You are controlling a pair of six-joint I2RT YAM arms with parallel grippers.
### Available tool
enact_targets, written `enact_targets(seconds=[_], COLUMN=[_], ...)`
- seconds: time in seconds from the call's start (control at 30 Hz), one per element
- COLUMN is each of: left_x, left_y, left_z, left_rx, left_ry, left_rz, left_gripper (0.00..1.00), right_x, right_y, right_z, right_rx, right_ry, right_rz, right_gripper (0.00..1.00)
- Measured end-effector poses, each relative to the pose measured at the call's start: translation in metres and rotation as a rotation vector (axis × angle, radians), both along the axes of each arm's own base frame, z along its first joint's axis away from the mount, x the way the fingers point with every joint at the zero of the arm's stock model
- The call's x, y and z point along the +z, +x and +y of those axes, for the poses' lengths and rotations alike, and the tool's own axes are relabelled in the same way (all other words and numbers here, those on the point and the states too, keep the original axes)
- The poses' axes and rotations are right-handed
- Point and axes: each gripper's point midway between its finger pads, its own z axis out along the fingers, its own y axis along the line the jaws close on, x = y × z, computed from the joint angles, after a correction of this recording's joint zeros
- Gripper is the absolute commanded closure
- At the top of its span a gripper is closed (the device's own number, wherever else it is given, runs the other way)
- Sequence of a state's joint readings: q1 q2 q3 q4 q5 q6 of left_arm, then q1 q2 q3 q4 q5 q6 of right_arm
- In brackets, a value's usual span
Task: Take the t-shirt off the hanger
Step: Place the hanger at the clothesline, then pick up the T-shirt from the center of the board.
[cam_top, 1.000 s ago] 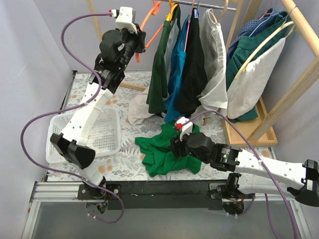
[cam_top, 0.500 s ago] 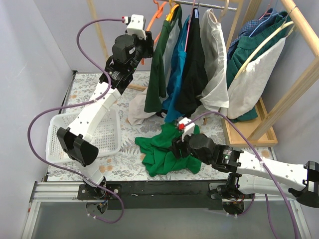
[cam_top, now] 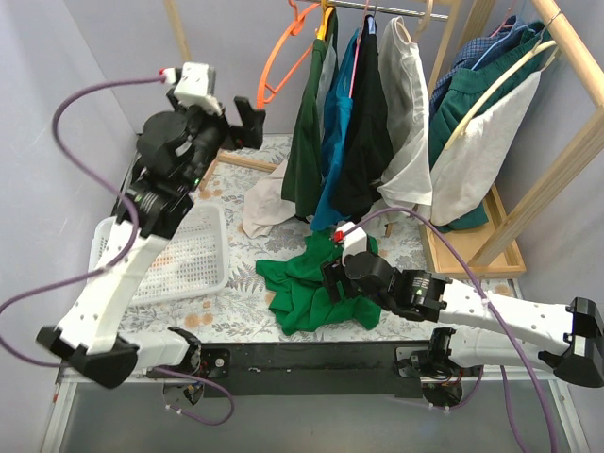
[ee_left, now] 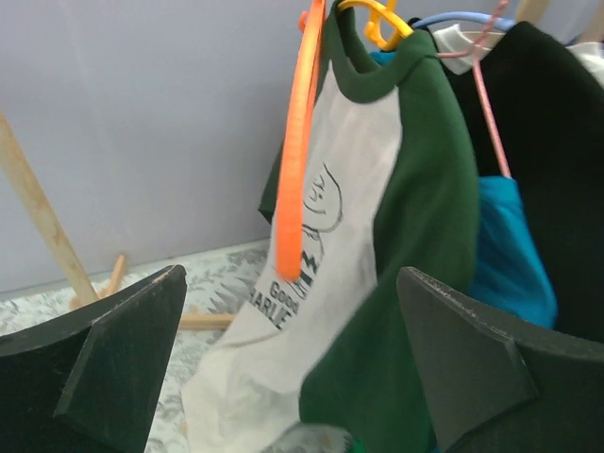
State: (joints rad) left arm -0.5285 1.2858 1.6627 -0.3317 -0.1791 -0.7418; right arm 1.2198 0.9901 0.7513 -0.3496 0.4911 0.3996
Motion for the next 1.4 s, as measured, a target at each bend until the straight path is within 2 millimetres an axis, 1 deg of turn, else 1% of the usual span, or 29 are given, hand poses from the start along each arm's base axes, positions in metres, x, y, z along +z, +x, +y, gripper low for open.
enact_targets(seconds=[0.07, 0.13, 0.17, 0.23, 0.3, 0.4, 0.47, 0.53, 0.6, 0.7, 0.73, 0.77, 0.8, 0.87, 0.9, 0.97, 1.03, 1.1, 1.2, 1.3, 1.33, 1.4], left_x=[-0.007, -0.029, -0.045, -0.085, -0.133, -0.207, -0.247, -0.278, -0.294, -0.301, -0.304, -0.308, -0.313, -0.334, -0.346, -0.376, -0.405, -0.426, -0.445, -0.458, -0.461, -0.461], left_y=[-0.026, -0.046, -0.053, -0.064, -0.073, -0.086, -0.098, -0.115, -0.129, -0.146, -0.152, -0.16, -0.165, -0.181, -0.186, -0.195, -0.196, -0.19, -0.178, -0.172, -0.169, -0.167], left_z=[0.009, 0.013, 0.013, 0.007, -0.002, -0.019, -0.03, -0.04, -0.05, -0.075, -0.086, -0.101, -0.111, -0.134, -0.141, -0.153, -0.153, -0.148, -0.14, -0.139, -0.139, -0.14], left_rx=[-0.027, -0.054, -0.072, -0.116, -0.167, -0.241, -0.286, -0.333, -0.379, -0.466, -0.496, -0.537, -0.558, -0.596, -0.599, -0.582, -0.525, -0.442, -0.348, -0.296, -0.281, -0.267], left_ry=[-0.025, -0.037, -0.041, -0.042, -0.035, -0.017, -0.01, -0.001, 0.002, 0.002, 0.01, 0.024, 0.04, 0.098, 0.128, 0.205, 0.273, 0.32, 0.36, 0.388, 0.393, 0.393], left_rz=[0.02, 0.07, 0.107, 0.191, 0.302, 0.493, 0.597, 0.682, 0.723, 0.736, 0.74, 0.741, 0.747, 0.777, 0.796, 0.835, 0.867, 0.882, 0.887, 0.891, 0.885, 0.874], left_gripper=[0.06, 0.06, 0.06, 0.08, 0.1, 0.1, 0.09, 0.07, 0.05, 0.02, 0.02, 0.02, 0.02, 0.02, 0.02, 0.02, 0.02, 0.02, 0.02, 0.02, 0.04, 0.27], right_x=[-0.002, -0.005, -0.008, -0.011, -0.013, -0.014, -0.012, -0.01, -0.007, -0.002, -0.001, -0.001, 0.001, 0.007, 0.011, 0.018, 0.025, 0.029, 0.031, 0.031, 0.031, 0.031], right_y=[0.0, 0.0, 0.0, -0.001, -0.003, -0.005, -0.005, -0.005, -0.004, -0.004, -0.004, -0.004, -0.004, -0.003, -0.003, -0.002, -0.001, -0.001, -0.002, -0.003, -0.003, -0.003], right_z=[-0.006, -0.013, -0.018, -0.028, -0.039, -0.059, -0.071, -0.084, -0.095, -0.11, -0.114, -0.118, -0.121, -0.126, -0.126, -0.127, -0.127, -0.129, -0.132, -0.135, -0.135, -0.137], right_rx=[-0.038, -0.076, -0.099, -0.145, -0.195, -0.275, -0.325, -0.379, -0.425, -0.478, -0.491, -0.501, -0.51, -0.52, -0.523, -0.526, -0.528, -0.53, -0.532, -0.533, -0.534, -0.534], right_ry=[-0.007, -0.018, -0.025, -0.035, -0.042, -0.047, -0.038, -0.024, -0.004, 0.02, 0.022, 0.016, 0.011, 0.005, 0.008, 0.019, 0.04, 0.057, 0.062, 0.061, 0.061, 0.059], right_rz=[0.017, 0.034, 0.044, 0.063, 0.081, 0.1, 0.107, 0.112, 0.115, 0.113, 0.112, 0.111, 0.109, 0.099, 0.094, 0.087, 0.079, 0.073, 0.07, 0.068, 0.068, 0.068], right_gripper=[0.17, 0.17, 0.17, 0.17, 0.18, 0.18, 0.18, 0.17, 0.18, 0.16, 0.16, 0.15, 0.15, 0.15, 0.14, 0.14, 0.14, 0.14, 0.15, 0.15, 0.15, 0.16])
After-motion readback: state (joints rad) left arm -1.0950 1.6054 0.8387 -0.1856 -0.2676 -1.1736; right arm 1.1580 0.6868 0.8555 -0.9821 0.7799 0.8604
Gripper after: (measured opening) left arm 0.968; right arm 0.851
